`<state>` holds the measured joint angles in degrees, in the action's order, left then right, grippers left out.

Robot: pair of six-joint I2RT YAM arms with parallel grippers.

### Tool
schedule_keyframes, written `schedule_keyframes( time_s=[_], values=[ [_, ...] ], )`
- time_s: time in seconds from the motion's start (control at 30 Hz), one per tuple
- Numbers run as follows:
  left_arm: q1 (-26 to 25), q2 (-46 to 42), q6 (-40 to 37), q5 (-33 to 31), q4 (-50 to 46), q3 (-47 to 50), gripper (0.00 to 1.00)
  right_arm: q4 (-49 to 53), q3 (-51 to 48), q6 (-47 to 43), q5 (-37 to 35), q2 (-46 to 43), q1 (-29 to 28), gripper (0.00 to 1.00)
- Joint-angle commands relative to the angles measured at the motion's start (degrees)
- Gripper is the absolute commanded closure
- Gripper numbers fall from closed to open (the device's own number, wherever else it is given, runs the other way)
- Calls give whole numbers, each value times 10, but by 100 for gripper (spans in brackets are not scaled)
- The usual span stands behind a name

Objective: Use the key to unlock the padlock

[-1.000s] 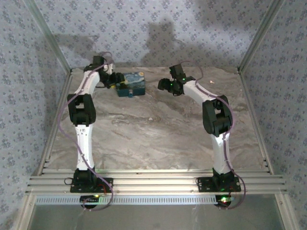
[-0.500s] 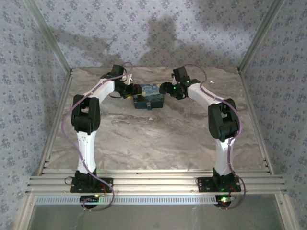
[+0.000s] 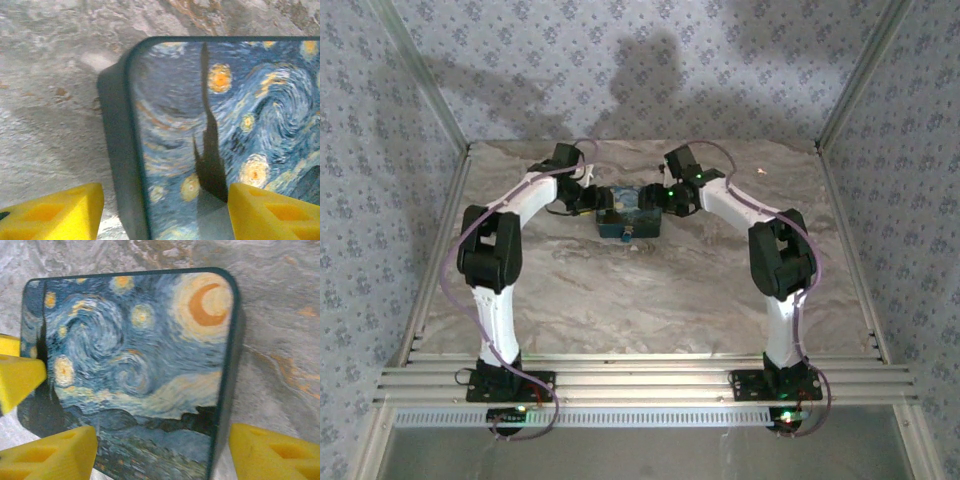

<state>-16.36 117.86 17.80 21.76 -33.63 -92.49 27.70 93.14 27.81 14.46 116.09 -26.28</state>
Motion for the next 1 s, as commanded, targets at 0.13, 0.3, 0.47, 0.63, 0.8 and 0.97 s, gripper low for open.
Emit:
schedule_keyframes(
  time_s=[0.13, 0.3, 0.47, 0.63, 0.8, 0.97],
  values=[
    [8, -45, -29, -60, -49, -26, 30, 110, 114, 31, -205, -4, 65, 27],
    [8, -51, -28, -49, -49, -40, 29, 146, 232, 46, -316, 92, 103, 27],
    [8, -62, -36, -45, -72, -37, 29, 156, 315, 66, -367, 177, 129, 26],
    [8, -69, -43, -41, -68, -18, 29, 148, 362, 62, -379, 224, 147, 29],
    [7, -57, -36, -22, -56, -15, 29, 139, 403, 25, -432, 259, 148, 33],
    [5, -49, -35, -10, -56, -19, 29, 115, 413, -9, -481, 280, 155, 32]
  ],
)
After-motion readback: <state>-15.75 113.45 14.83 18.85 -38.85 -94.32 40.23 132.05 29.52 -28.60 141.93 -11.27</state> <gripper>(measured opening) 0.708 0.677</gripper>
